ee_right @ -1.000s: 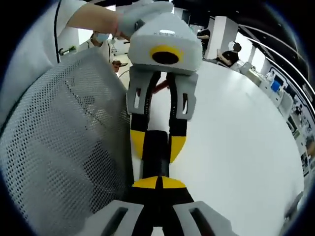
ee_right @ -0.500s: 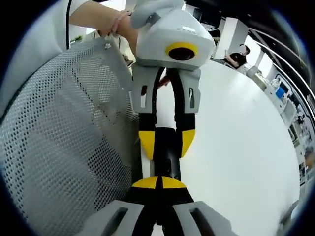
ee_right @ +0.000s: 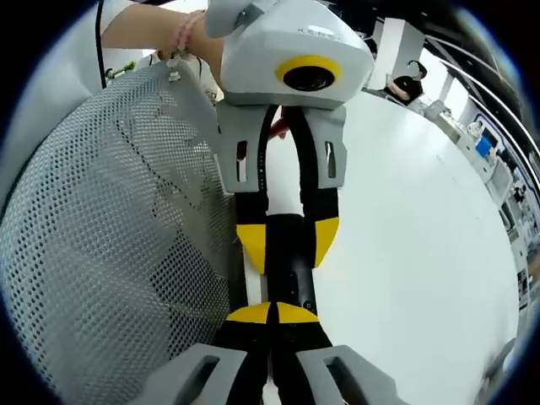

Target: Press the specified remote control buttons in sequence, fully releasing each button before pressing the next.

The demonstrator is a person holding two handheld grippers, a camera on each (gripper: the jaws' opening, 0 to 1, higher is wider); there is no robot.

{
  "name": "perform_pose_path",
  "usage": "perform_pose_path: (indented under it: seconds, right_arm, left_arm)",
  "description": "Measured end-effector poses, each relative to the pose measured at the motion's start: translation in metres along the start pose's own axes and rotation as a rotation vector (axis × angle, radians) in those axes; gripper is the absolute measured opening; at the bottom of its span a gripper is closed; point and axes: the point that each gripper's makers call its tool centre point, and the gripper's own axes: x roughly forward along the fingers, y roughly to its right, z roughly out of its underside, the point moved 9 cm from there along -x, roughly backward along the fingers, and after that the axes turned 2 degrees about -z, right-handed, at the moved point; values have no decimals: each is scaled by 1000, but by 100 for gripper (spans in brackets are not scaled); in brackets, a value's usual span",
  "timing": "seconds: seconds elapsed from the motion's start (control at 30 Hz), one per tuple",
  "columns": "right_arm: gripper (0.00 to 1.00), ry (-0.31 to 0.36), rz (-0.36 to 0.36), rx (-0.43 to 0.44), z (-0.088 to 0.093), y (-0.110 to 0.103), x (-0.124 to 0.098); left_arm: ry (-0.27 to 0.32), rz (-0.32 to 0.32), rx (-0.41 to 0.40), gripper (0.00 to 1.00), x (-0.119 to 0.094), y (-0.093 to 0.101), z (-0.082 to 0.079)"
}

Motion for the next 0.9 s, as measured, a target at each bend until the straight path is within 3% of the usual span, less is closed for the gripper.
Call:
perform_pose_path:
  seconds: [0.17,0.23,0.33,0.4,0.43,0.47,0.5,0.73,0.9]
  right_arm:
    - [0,27,-7,98,2,4,-4]
    - [0,38,39,82,0,10,-8]
    - [0,48,46,104,-3,17,-9]
    - [0,12,35,98,-1,18,-4]
    - [0,-44,8,81,3,17,-1]
    - [0,9,26,40,-3,19,-2]
    - [0,-15,24,73,-2,18,-4]
    - [0,-33,26,69,-2,15,-4]
    - [0,-17,35,72,0,16,-3]
  left_arm:
    - [26,-19,-18,25,0,2,2]
    - [38,-26,-26,24,0,4,3]
    - [53,-38,-36,24,0,5,3]
    - [60,-41,-41,24,0,6,4]
    - [63,-42,-41,24,0,6,4]
    - [65,-43,-43,24,-1,7,4]
    - [68,-43,-44,24,-1,7,5]
    - [65,-44,-46,24,-2,9,4]
    - [108,-48,-65,24,-3,10,9]
